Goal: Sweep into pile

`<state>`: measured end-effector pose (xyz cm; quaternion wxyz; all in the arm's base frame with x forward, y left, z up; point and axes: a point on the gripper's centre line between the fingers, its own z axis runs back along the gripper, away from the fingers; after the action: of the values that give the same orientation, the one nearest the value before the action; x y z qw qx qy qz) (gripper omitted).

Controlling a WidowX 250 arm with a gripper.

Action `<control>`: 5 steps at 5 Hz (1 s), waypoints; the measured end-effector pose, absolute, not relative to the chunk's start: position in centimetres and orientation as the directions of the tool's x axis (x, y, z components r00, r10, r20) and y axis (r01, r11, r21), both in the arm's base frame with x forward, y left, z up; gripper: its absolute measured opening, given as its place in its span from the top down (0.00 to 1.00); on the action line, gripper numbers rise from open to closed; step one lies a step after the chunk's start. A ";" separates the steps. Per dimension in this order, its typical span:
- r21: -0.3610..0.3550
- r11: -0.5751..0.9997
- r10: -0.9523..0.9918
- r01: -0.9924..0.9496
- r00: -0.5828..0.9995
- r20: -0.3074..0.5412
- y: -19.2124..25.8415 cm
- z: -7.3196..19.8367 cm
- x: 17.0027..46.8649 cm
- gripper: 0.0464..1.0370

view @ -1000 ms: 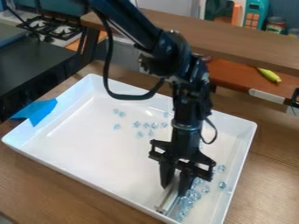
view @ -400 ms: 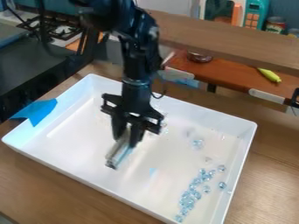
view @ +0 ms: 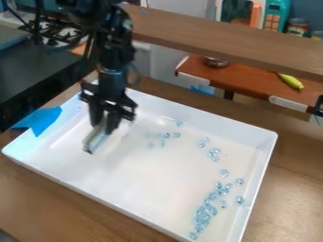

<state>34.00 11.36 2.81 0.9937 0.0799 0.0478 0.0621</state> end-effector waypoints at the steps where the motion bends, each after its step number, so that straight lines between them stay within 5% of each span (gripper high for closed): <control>1: 0.167 0.975 0.165 -0.145 0.980 -0.111 14.0 1.8 35.4 0.67; 5: 0.176 0.978 0.139 -0.109 0.976 -0.170 12.3 -1.1 38.1 0.67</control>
<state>38.09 12.33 -1.06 0.9904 0.0831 0.0908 0.0625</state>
